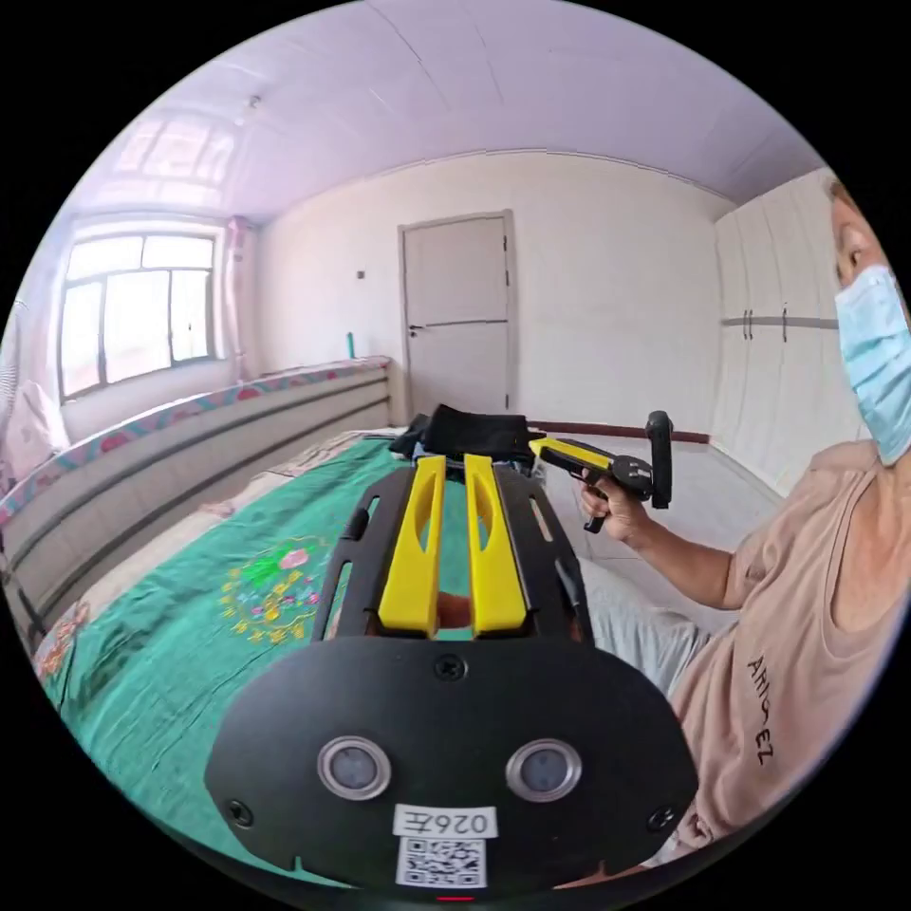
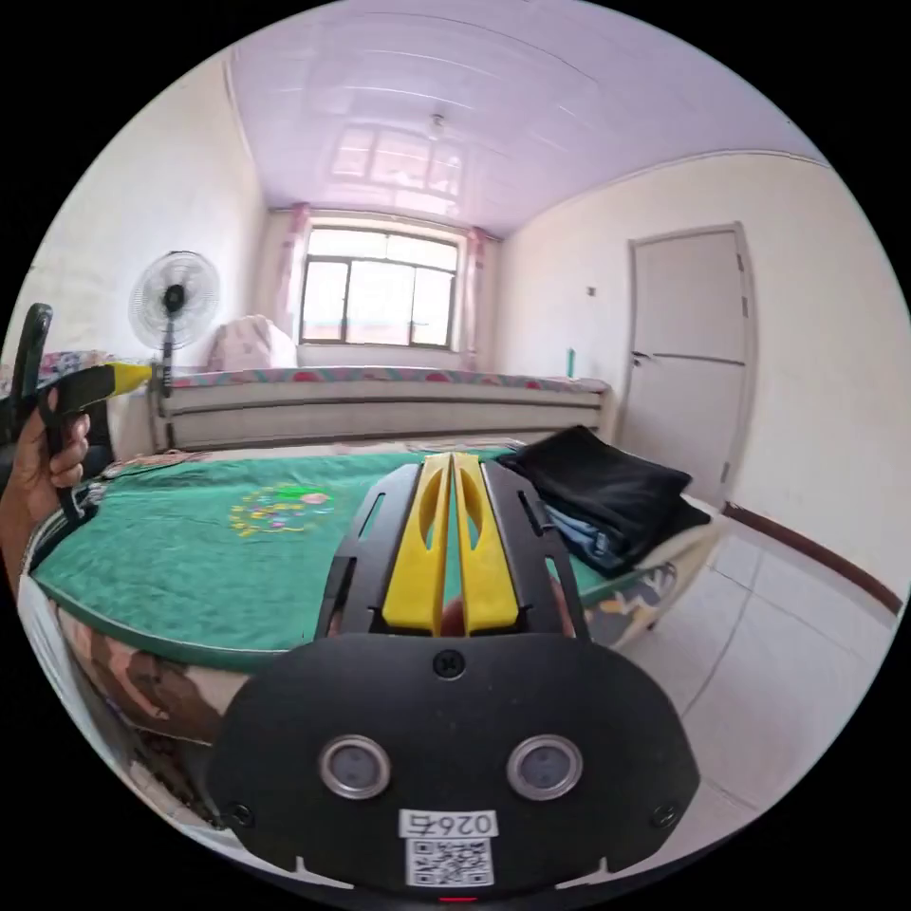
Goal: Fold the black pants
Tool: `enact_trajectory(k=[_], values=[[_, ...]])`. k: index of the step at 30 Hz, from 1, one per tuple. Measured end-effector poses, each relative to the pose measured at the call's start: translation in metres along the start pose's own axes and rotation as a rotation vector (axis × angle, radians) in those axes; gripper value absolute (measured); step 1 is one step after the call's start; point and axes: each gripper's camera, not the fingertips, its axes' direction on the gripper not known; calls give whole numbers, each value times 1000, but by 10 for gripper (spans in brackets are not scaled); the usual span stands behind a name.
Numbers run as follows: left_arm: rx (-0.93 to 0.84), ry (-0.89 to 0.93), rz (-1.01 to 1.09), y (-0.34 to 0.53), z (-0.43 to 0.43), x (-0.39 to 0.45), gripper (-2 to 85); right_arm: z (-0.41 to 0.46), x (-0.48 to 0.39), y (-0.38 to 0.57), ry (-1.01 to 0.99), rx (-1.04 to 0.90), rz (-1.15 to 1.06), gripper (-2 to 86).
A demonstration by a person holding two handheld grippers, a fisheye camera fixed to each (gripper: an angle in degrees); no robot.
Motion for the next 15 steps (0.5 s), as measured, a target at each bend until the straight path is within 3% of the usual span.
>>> enact_trajectory(k=[9, 15], values=[[-216, 248, -21, -110, 399, -68, 95, 93, 212, -105, 118, -189, 299, 58], [-343, 214, 76, -141, 610, -65, 162, 132, 284, -177, 174, -232, 301, 98]])
